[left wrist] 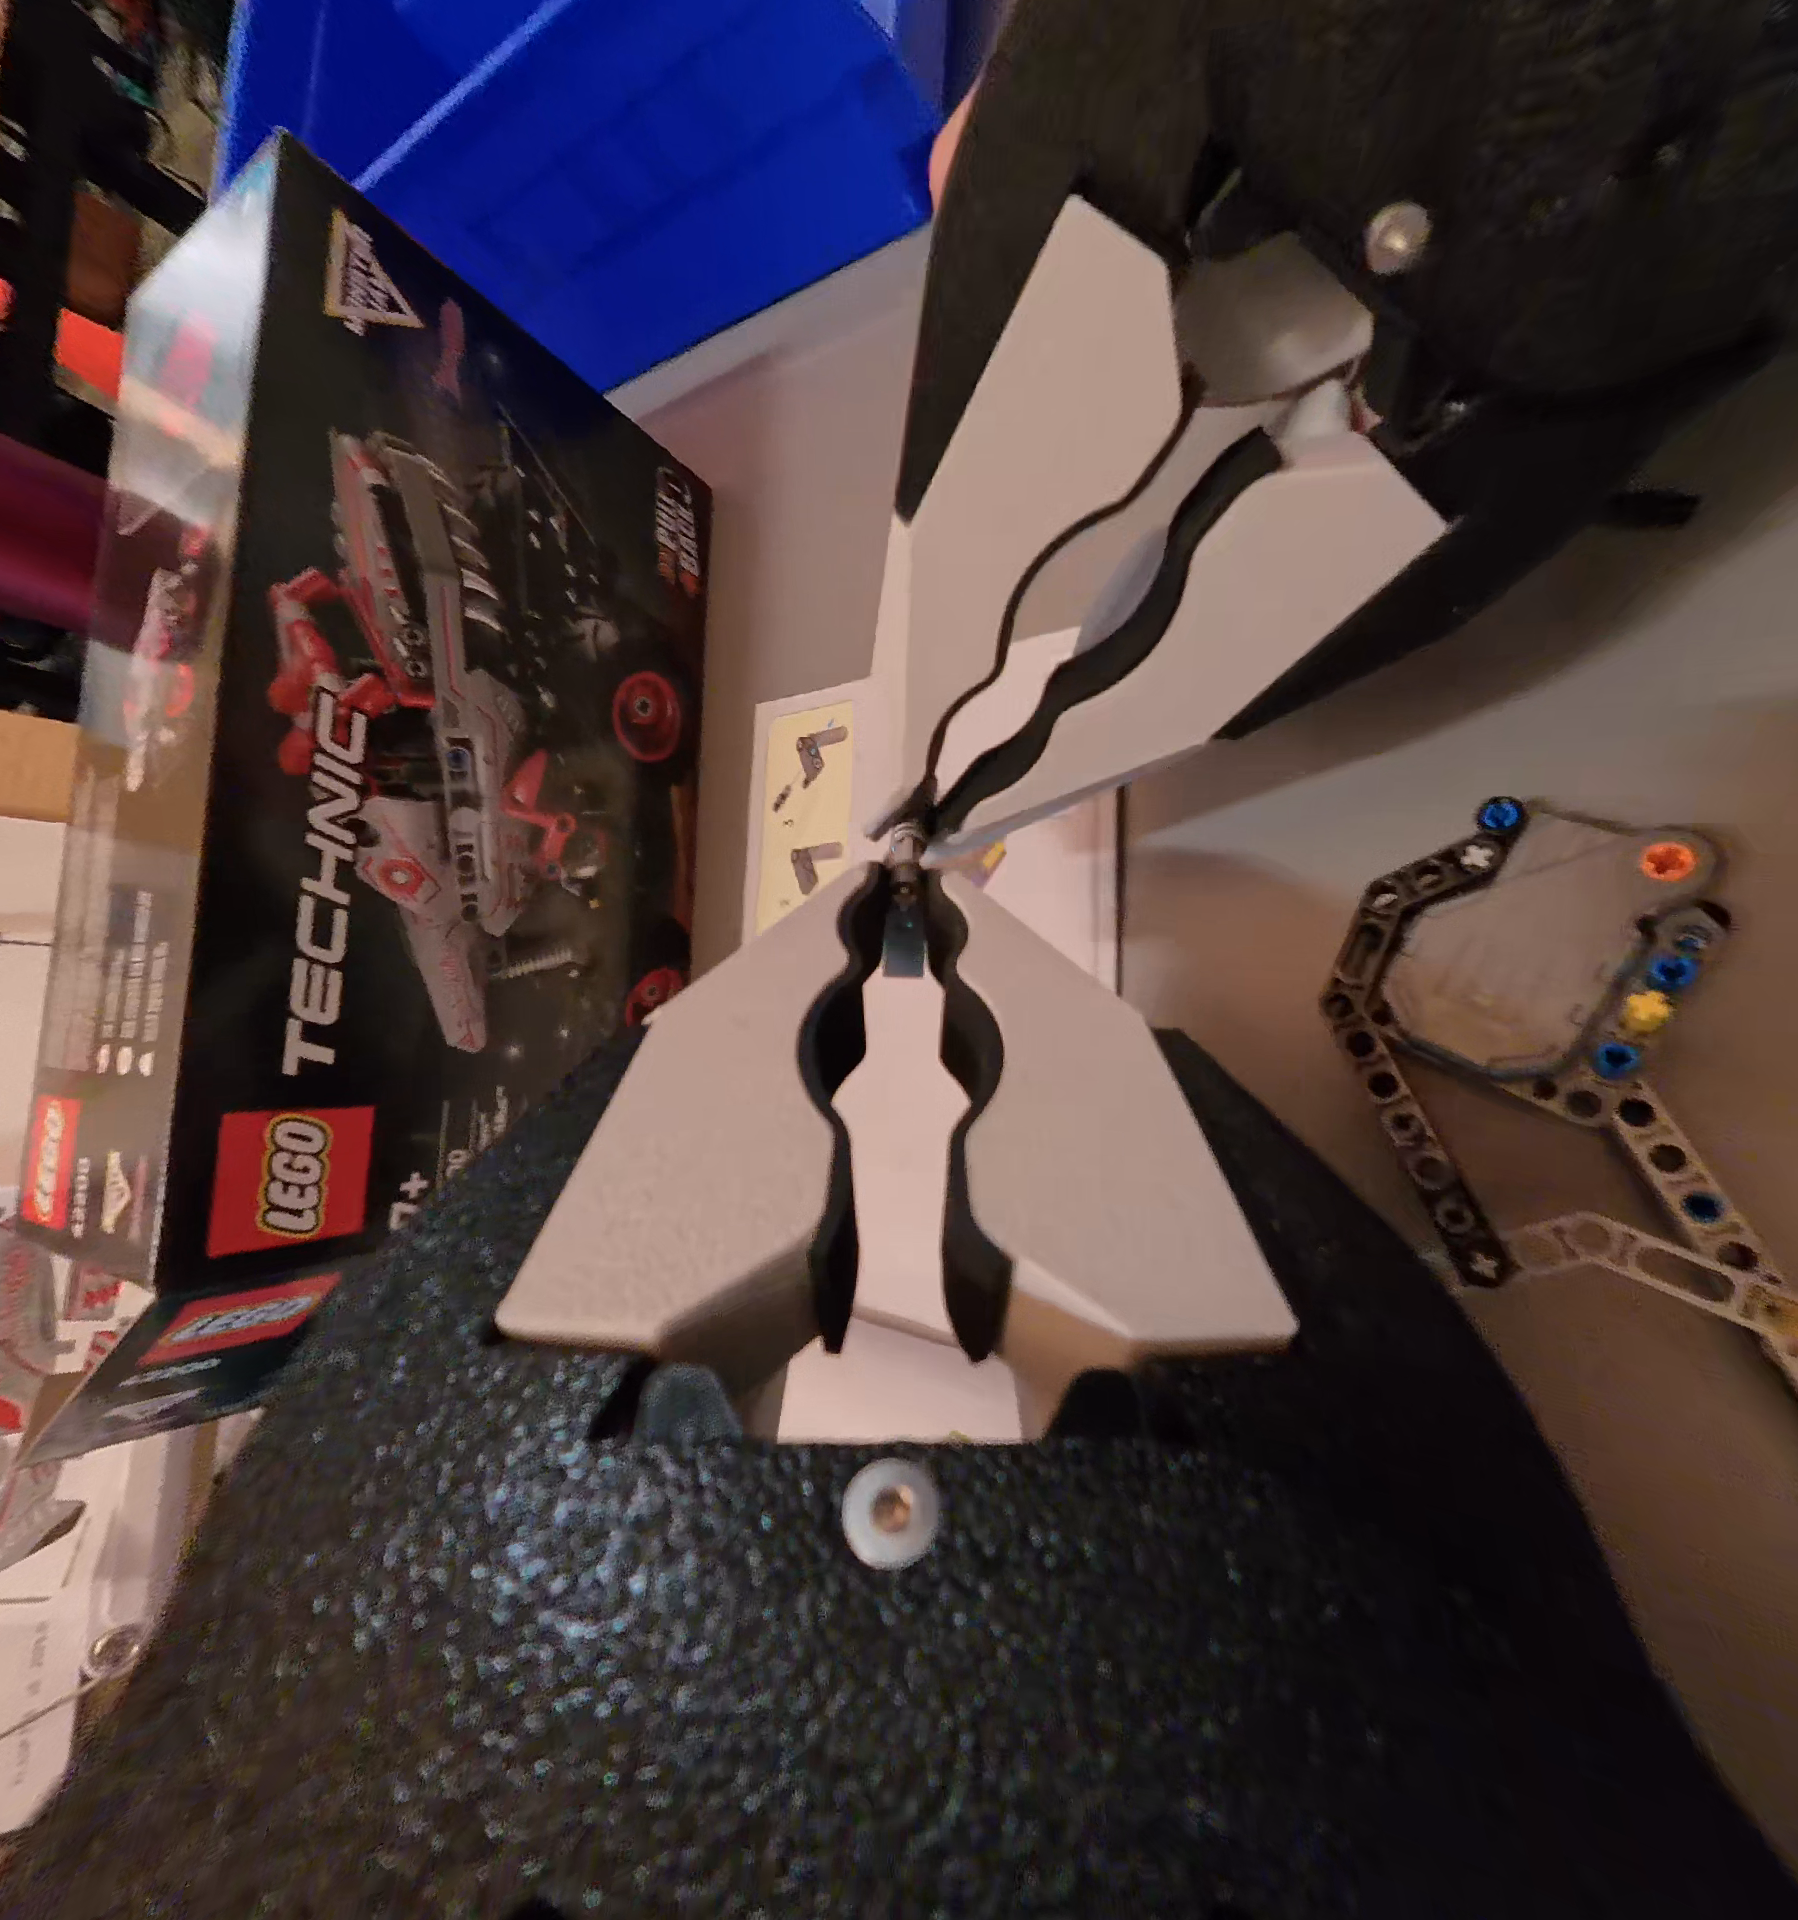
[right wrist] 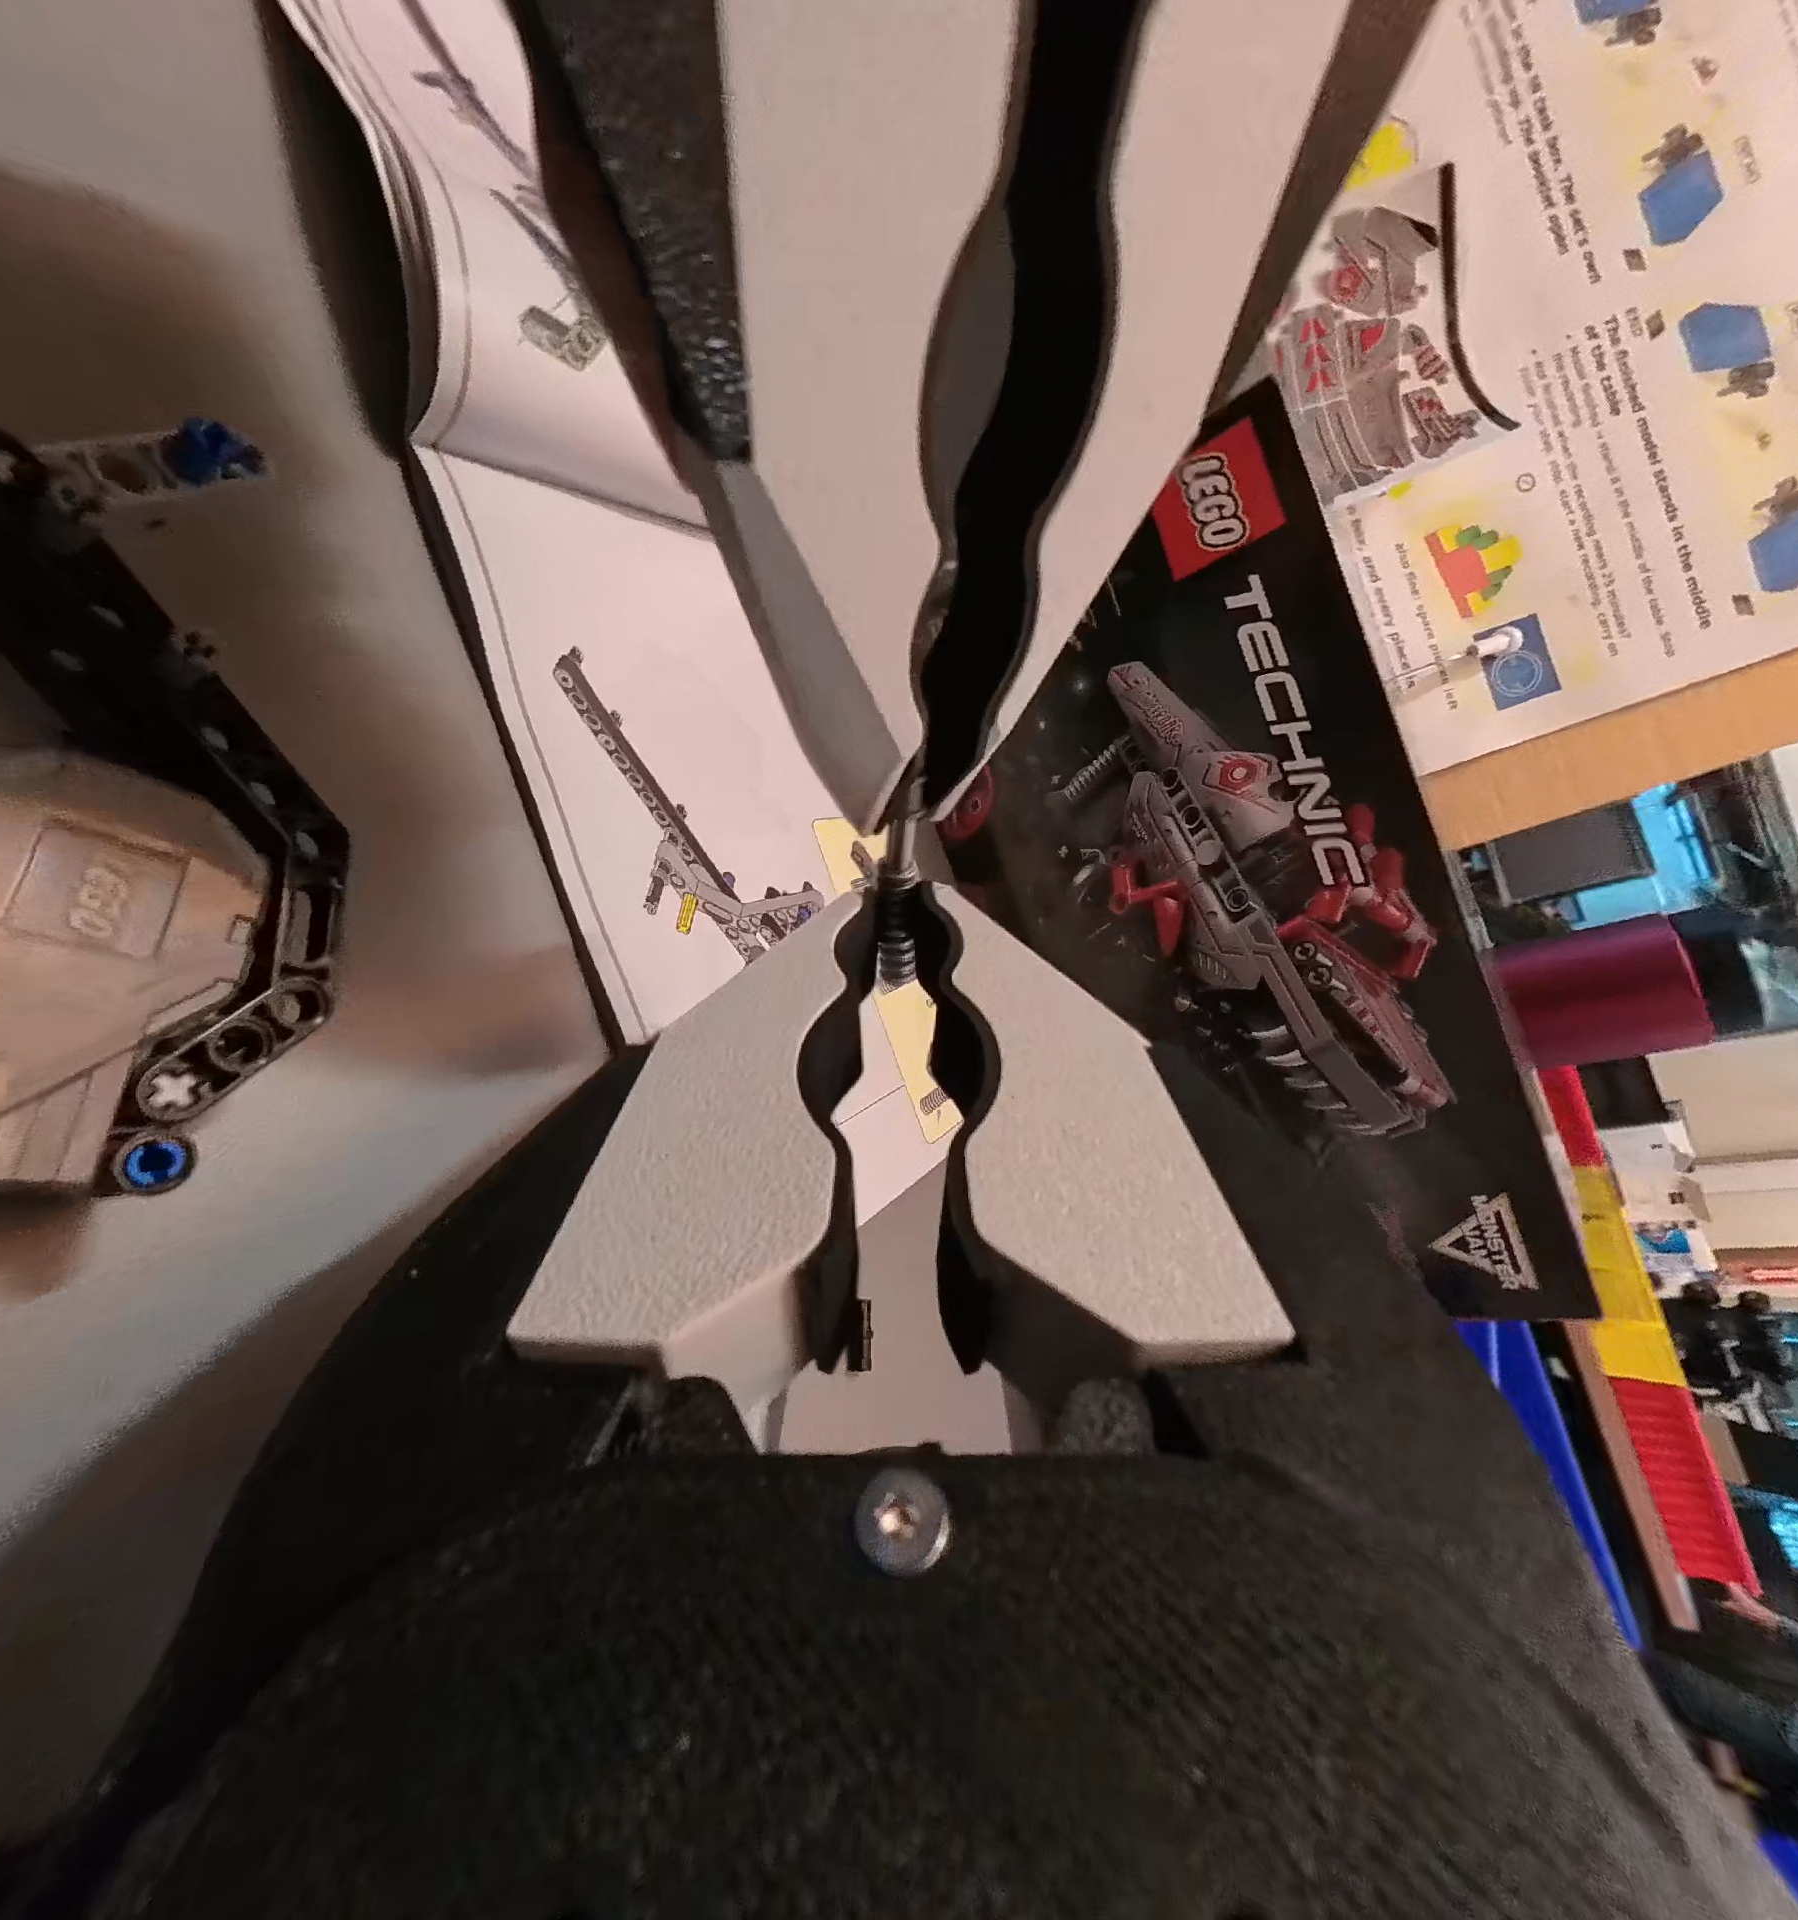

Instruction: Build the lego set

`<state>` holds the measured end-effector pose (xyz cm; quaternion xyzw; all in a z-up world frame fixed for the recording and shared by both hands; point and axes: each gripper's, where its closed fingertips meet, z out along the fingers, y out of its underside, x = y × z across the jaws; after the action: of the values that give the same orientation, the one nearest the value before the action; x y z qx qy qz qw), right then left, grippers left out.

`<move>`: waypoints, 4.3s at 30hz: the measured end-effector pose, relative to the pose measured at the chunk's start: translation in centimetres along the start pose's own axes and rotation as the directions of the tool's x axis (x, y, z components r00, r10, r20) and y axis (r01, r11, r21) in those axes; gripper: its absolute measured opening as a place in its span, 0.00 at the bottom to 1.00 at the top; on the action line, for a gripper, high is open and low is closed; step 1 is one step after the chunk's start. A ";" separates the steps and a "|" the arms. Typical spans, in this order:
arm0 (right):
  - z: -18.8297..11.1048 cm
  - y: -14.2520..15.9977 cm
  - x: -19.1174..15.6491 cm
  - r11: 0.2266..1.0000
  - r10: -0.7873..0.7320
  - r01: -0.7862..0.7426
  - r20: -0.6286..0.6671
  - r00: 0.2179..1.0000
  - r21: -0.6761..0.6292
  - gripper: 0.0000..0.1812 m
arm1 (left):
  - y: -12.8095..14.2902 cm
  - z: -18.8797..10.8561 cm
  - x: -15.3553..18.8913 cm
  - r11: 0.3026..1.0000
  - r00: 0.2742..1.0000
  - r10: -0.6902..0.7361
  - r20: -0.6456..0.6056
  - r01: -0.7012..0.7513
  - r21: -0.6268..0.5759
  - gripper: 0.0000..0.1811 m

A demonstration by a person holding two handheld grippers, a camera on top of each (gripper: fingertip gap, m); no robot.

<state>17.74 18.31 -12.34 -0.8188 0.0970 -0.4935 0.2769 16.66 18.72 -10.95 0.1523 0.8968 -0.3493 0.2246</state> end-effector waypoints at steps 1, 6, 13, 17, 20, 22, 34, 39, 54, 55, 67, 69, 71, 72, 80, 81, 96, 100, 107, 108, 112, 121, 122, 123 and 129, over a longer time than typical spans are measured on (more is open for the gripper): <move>0.1 0.1 0.2 0.999 0.036 -0.036 0.002 0.999 0.011 0.03 | -0.2 0.0 -0.4 1.000 1.000 0.006 0.026 -0.007 0.026 0.03; -1.1 0.3 2.9 0.830 0.519 -0.532 0.120 0.846 0.167 0.20 | -2.1 -1.5 -3.4 0.983 0.948 0.104 0.301 -0.143 0.111 0.02; -2.7 -1.3 5.9 0.396 0.811 -0.868 0.330 0.484 0.300 0.40 | -4.2 -3.3 -4.7 0.890 0.701 0.378 0.605 -0.454 -0.030 0.02; -3.4 -2.7 6.2 0.333 0.803 -0.872 0.377 0.462 0.360 0.37 | -5.4 -4.5 -4.8 0.854 0.612 0.399 0.683 -0.519 -0.034 0.02; -4.1 -3.1 6.8 0.360 0.786 -0.832 0.344 0.514 0.421 0.35 | -6.0 -5.1 -4.2 0.830 0.618 0.385 0.686 -0.557 0.036 0.02; -4.5 -3.1 7.1 0.404 0.765 -0.801 0.317 0.560 0.442 0.35 | -6.2 -5.6 -4.4 0.820 0.599 0.380 0.705 -0.571 0.043 0.02; -5.2 -4.3 7.1 0.423 0.727 -0.758 0.314 0.611 0.496 0.34 | -6.6 -4.7 -3.4 0.777 0.538 0.445 0.716 -0.629 -0.010 0.03; -5.3 -4.5 7.0 0.428 0.723 -0.749 0.307 0.619 0.506 0.28 | -6.8 -4.7 -3.2 0.758 0.503 0.466 0.728 -0.651 -0.036 0.03; -6.2 -4.6 7.1 0.394 0.666 -0.760 0.410 0.623 0.516 0.24 | -7.3 -5.1 -2.9 0.797 0.673 0.351 0.651 -0.580 0.171 0.13; -6.5 -4.7 7.2 0.372 0.659 -0.768 0.435 0.614 0.521 0.24 | -7.2 -5.3 -3.0 0.798 0.676 0.352 0.647 -0.578 0.170 0.13; -7.0 -5.4 6.3 0.419 0.584 -0.738 0.465 0.665 0.530 0.25 | -7.3 -5.2 -2.5 0.738 0.568 0.508 0.648 -0.674 0.012 0.02; -6.9 -5.3 6.4 0.442 0.592 -0.723 0.432 0.680 0.531 0.25 | -7.0 -5.1 -2.9 0.747 0.557 0.521 0.647 -0.664 -0.030 0.02; -6.5 -5.0 6.5 0.446 0.622 -0.738 0.416 0.663 0.507 0.27 | -7.1 -5.5 -3.4 0.739 0.501 0.527 0.686 -0.670 -0.078 0.02; -6.3 -4.9 6.5 0.443 0.633 -0.747 0.417 0.652 0.496 0.27 | -7.3 -5.6 -3.3 0.730 0.489 0.531 0.692 -0.678 -0.082 0.02; -6.7 -5.5 6.4 0.374 0.637 -0.793 0.488 0.597 0.482 0.30 | -7.6 -6.0 -3.1 0.719 0.483 0.520 0.705 -0.693 -0.056 0.02; -6.8 -5.6 6.5 0.362 0.638 -0.797 0.495 0.590 0.484 0.30 | -7.5 -5.8 -3.1 0.714 0.474 0.532 0.701 -0.697 -0.070 0.02; -6.1 -5.2 6.4 0.467 0.640 -0.726 0.374 0.672 0.505 0.26 | -7.1 -4.8 -2.7 0.721 0.496 0.553 0.670 -0.687 -0.087 0.02; -6.3 -5.2 6.4 0.500 0.615 -0.693 0.351 0.706 0.519 0.25 | -7.1 -4.8 -2.7 0.725 0.507 0.550 0.664 -0.684 -0.078 0.02; -6.2 -5.1 6.6 0.526 0.613 -0.666 0.308 0.728 0.529 0.25 | -7.0 -4.9 -3.1 0.714 0.448 0.573 0.687 -0.684 -0.150 0.03; -6.2 -5.1 6.6 0.521 0.617 -0.674 0.314 0.722 0.524 0.25 | -7.0 -4.8 -3.0 0.722 0.462 0.565 0.684 -0.679 -0.137 0.02; -6.2 -5.1 6.5 0.515 0.619 -0.680 0.322 0.716 0.523 0.25 | -6.9 -4.6 -3.0 0.729 0.481 0.563 0.672 -0.673 -0.129 0.02; -5.8 -4.9 6.5 0.480 0.653 -0.722 0.347 0.673 0.498 0.24 | -6.8 -4.6 -3.4 0.724 0.439 0.580 0.686 -0.664 -0.186 0.03; -5.8 -4.8 6.5 0.473 0.659 -0.725 0.345 0.668 0.501 0.24 | -6.8 -4.7 -3.5 0.725 0.436 0.578 0.690 -0.662 -0.189 0.03; -5.8 -4.8 6.6 0.468 0.664 -0.729 0.346 0.663 0.500 0.24 | -6.8 -4.7 -3.6 0.728 0.434 0.575 0.693 -0.658 -0.192 0.03; -5.6 -4.8 6.6 0.447 0.681 -0.744 0.351 0.643 0.497 0.24 | -6.7 -4.6 -3.6 0.735 0.448 0.573 0.686 -0.650 -0.190 0.02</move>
<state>15.64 17.44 -2.70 -0.5911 0.2555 -0.2929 0.7068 15.49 16.74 -2.40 0.3300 0.6034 -0.3192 0.6520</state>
